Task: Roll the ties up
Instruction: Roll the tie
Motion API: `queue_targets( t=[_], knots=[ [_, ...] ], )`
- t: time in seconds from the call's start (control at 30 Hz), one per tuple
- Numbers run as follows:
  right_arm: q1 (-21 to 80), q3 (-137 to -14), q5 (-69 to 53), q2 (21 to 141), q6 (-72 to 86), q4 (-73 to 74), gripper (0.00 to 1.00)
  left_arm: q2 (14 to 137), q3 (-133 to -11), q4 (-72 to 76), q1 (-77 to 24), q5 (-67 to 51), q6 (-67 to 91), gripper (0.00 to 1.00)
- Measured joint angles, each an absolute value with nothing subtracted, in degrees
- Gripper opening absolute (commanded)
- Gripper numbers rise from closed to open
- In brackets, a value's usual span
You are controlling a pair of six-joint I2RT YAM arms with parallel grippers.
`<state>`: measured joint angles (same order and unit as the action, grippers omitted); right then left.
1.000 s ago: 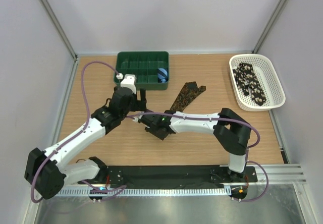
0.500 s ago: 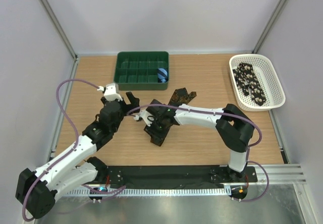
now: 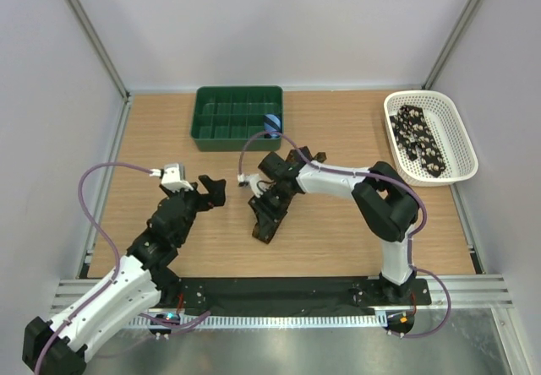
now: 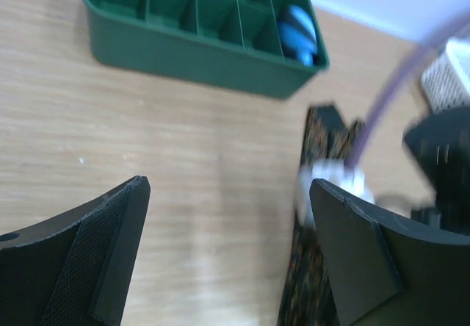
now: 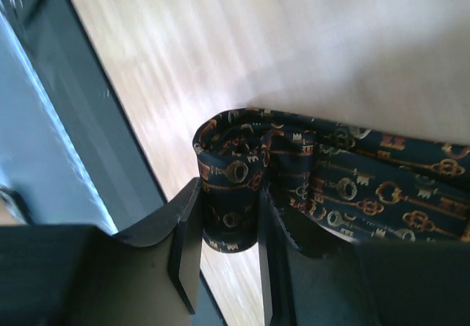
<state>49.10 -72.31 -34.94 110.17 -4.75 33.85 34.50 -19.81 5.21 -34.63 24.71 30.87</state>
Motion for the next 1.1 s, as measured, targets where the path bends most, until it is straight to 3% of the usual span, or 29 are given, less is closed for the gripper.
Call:
queue_targets(
  t=[0.3, 0.53, 0.6, 1.1],
  knots=[
    [41.47, -76.07, -38.68, 114.26, 0.19, 30.81, 0.11, 39.48, -17.52, 1.63, -35.73, 12.73, 26.44, 0.93],
    [39.03, -78.30, -43.57, 117.27, 0.80, 30.46, 0.11, 51.33, -17.43, 8.40, -36.75, 3.09, 22.26, 0.95],
    [38.20, -78.30, -45.25, 117.84, 1.04, 30.17, 0.11, 54.65, -17.43, 10.90, -38.11, 0.95, 20.34, 1.00],
    [35.00, -78.39, -53.23, 120.66, 1.45, 29.26, 0.11, 73.17, -22.94, 20.84, -41.63, -9.41, 6.52, 1.00]
  ],
)
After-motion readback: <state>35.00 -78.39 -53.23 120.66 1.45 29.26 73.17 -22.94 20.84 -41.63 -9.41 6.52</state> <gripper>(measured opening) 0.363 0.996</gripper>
